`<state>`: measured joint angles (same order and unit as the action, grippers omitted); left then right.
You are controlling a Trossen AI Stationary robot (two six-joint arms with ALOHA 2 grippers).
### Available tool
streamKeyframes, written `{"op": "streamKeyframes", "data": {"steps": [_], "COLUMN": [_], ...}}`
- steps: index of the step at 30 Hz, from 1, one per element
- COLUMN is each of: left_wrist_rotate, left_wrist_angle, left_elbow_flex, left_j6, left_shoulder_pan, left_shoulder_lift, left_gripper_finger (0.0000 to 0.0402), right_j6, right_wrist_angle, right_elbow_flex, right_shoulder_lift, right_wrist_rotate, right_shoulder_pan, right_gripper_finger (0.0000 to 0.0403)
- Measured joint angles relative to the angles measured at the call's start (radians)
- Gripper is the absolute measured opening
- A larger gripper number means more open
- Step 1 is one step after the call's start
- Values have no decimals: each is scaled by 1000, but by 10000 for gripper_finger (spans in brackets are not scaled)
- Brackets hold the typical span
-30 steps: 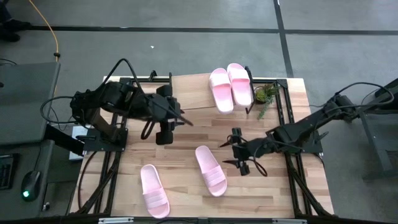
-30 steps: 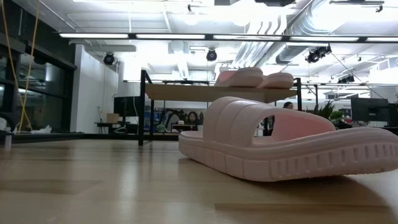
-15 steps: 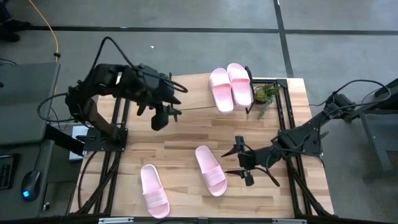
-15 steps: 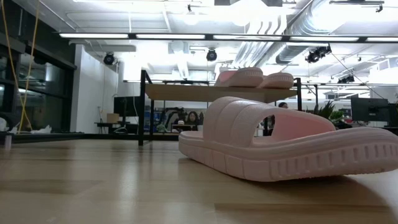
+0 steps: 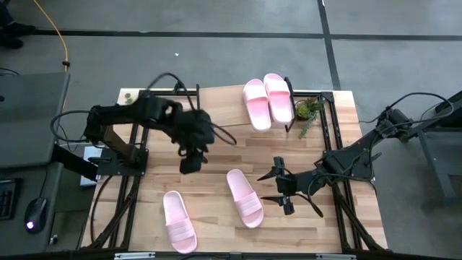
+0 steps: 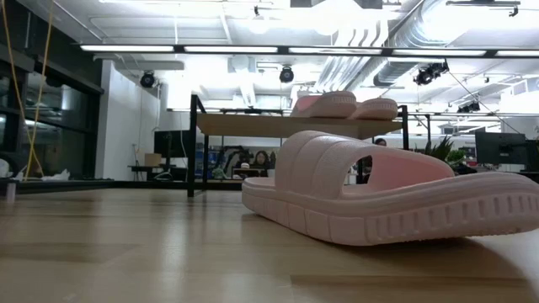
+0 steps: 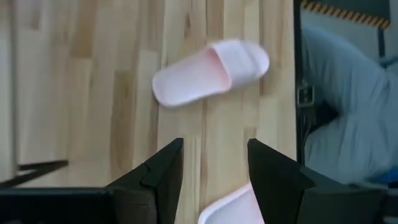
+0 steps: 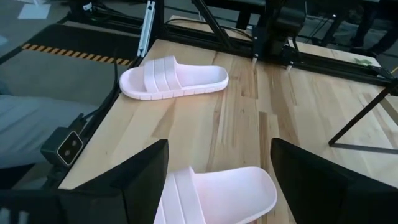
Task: Pick and place slides into the shelf
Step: Put the pink slipper on the shelf
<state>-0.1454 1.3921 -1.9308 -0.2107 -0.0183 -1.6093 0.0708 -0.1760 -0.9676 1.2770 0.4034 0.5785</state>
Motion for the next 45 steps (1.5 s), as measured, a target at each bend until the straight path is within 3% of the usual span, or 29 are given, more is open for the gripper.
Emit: {"op": "streamKeyframes", "data": {"steps": [4, 8, 14, 25, 31, 39, 45], "left_wrist_rotate": [-6, -75, -82, 48, 55, -124, -178], "left_wrist_angle": [-14, -67, -123, -163, -211, -436, -539], "left_elbow_flex": [85, 164, 208, 214, 339, 610, 732], "left_j6": [-30, -48, -89, -199, -277, -334, -383], "left_shoulder_pan": [39, 108, 232, 404, 413, 415, 435], "left_shoulder_lift": [0, -1, -1, 1, 5, 3, 3], "left_gripper_finger": [161, 161, 161, 161, 161, 161, 161], "right_j6": [0, -1, -3, 0, 0, 0, 0], "right_wrist_angle": [0, 0, 1, 1, 5, 5, 5], "right_elbow_flex": [0, 0, 0, 0, 0, 0, 0], "right_shoulder_lift": [0, 0, 0, 0, 0, 0, 0], "right_wrist_rotate": [0, 0, 0, 0, 0, 0, 0], "right_shoulder_pan": [-1, -1, -1, -1, -1, -1, -2], "right_gripper_finger": [273, 273, 273, 273, 273, 273, 273]}}
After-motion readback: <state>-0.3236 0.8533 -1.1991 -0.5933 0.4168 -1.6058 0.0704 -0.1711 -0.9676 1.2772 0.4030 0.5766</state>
